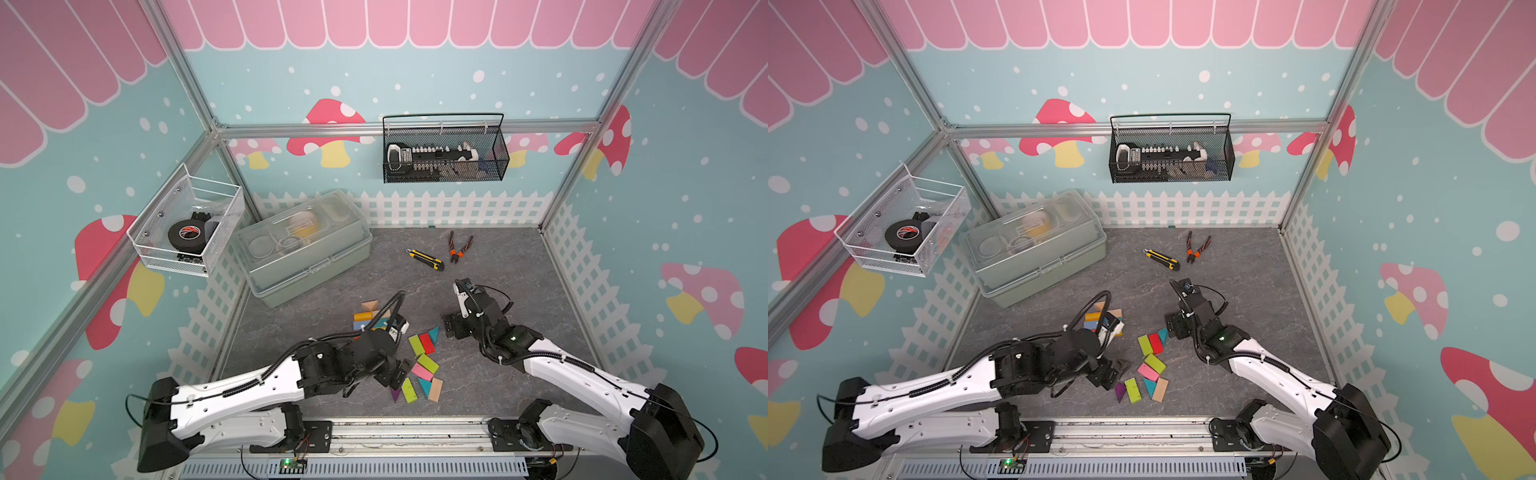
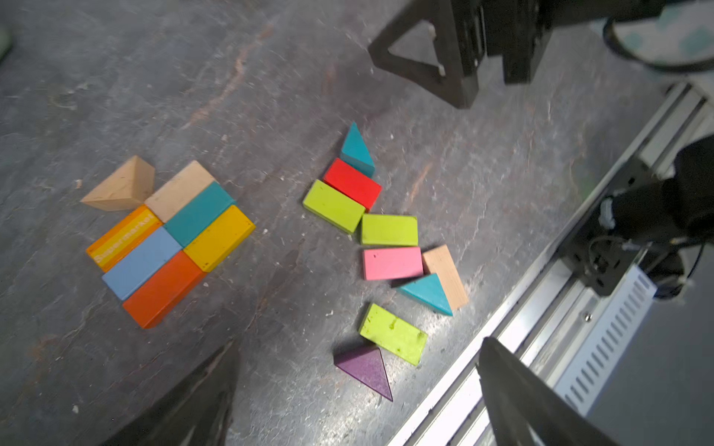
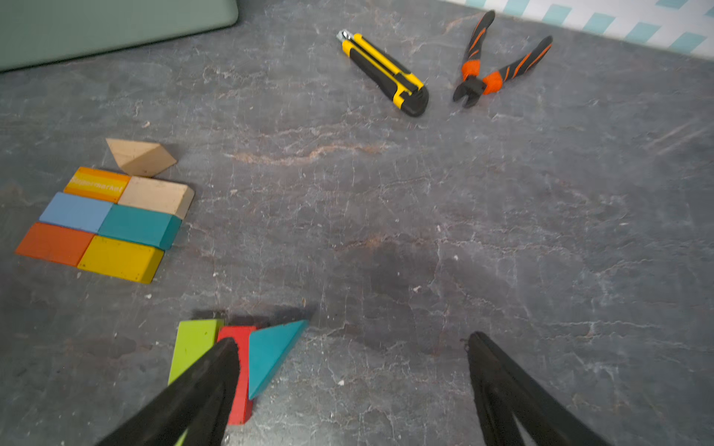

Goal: Assemble a piece of candy with building blocks
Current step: Pick up the building block from the center of the board.

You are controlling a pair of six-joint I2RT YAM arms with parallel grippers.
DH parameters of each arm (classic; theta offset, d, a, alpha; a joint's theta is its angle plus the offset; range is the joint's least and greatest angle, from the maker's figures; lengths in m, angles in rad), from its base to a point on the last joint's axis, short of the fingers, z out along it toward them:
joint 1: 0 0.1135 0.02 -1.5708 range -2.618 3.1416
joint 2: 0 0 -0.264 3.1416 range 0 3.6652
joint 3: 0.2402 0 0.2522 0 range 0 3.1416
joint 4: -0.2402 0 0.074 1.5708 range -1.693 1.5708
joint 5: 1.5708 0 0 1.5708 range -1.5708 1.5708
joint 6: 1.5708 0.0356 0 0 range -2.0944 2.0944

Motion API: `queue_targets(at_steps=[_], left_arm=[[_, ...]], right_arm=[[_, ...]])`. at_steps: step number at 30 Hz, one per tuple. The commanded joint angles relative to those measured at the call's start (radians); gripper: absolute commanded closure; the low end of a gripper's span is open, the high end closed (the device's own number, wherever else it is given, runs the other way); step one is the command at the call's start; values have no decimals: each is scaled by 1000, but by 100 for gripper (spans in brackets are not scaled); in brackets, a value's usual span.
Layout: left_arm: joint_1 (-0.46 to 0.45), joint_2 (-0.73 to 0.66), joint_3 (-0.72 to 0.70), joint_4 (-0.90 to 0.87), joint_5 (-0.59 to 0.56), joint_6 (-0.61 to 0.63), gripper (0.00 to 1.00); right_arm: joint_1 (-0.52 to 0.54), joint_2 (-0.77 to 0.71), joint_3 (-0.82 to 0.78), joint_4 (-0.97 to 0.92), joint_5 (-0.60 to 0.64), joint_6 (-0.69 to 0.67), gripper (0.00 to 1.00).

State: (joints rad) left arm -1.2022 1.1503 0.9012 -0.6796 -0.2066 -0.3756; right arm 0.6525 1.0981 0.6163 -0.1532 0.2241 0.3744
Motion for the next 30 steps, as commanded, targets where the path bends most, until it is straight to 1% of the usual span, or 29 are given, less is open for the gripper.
queue_targets(at_steps=[1,5,7,11,13,17,24,30], left_arm=[[-35,107,35,-161,52,102,6],[-32,173,50,-162,114,150,5],[-27,204,64,-160,105,168,4],[14,296,90,-165,149,196,5],[19,314,92,-165,161,194,5],[59,332,72,-136,239,201,7],[63,436,76,-118,252,210,12],[60,431,48,-86,232,195,13]], right_arm=[[-27,-24,-40,66,-48,0,8],[-48,-43,-79,89,-62,22,7],[-52,-42,-98,109,-69,30,7],[-57,-34,-117,118,-72,42,7],[-60,-36,-121,118,-68,43,7],[-61,-41,-127,124,-65,46,7],[-61,-25,-126,124,-62,55,7],[-63,-13,-124,124,-53,55,7]])
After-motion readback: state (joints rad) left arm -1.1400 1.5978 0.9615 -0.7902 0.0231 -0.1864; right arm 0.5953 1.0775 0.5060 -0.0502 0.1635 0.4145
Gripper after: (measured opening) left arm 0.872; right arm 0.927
